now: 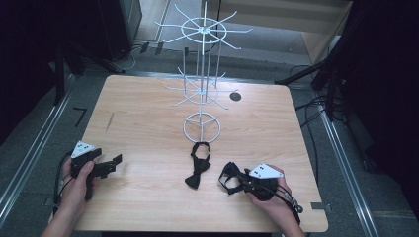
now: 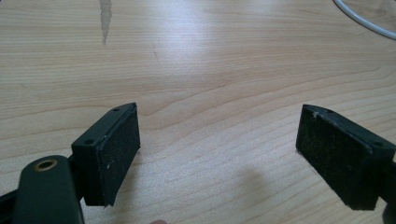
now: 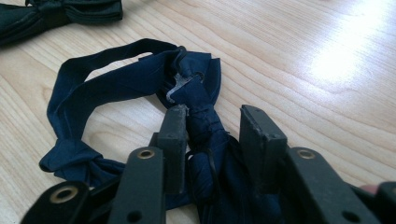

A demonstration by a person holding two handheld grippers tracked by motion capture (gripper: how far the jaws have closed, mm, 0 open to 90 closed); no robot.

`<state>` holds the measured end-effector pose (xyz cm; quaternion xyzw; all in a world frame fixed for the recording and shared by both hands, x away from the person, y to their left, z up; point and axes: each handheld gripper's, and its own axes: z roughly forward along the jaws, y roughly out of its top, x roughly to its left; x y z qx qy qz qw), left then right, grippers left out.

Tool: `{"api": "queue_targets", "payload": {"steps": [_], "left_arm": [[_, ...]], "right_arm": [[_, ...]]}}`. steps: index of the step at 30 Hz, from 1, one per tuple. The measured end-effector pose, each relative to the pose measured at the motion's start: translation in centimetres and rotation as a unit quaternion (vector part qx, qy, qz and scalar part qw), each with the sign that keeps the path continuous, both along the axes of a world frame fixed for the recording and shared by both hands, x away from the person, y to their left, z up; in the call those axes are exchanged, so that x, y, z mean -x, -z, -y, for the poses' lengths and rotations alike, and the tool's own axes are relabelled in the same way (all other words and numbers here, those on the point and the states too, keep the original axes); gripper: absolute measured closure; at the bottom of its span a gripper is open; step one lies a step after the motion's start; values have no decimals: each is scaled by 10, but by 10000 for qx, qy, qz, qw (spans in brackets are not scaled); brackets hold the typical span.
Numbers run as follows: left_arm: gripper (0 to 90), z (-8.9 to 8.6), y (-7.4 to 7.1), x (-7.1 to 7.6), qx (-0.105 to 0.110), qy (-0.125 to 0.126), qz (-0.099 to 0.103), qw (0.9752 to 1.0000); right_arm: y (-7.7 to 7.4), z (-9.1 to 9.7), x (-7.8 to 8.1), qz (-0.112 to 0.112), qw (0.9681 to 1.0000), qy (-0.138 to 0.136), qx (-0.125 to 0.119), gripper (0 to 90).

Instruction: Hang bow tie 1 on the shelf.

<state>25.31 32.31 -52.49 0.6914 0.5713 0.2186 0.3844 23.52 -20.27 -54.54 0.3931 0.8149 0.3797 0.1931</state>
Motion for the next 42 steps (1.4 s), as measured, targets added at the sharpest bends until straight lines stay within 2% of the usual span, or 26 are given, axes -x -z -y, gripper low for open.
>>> {"api": "queue_targets", "payload": {"steps": [4,10,14,15,21,33,42], "left_arm": [[143,0,0,0,-7,16,-1,10000],[143,0,0,0,-16,14,7,10000],[143,0,0,0,-12,17,3,10000],[143,0,0,0,-16,17,7,10000],[143,0,0,0,-22,27,5,10000],[143,0,0,0,-24,42,1,10000],[143,0,0,0,-28,41,4,10000]], "right_arm": [[-2,-1,0,-67,9999,96,71,757],[-5,-1,0,-41,9997,165,186,784],[-10,2,1,34,9997,227,25,786],[-13,4,1,117,9995,296,-72,787],[-19,6,4,367,9983,379,-240,787],[-25,5,7,572,9968,435,-358,786],[-32,2,9,677,9945,496,-623,786]]}}
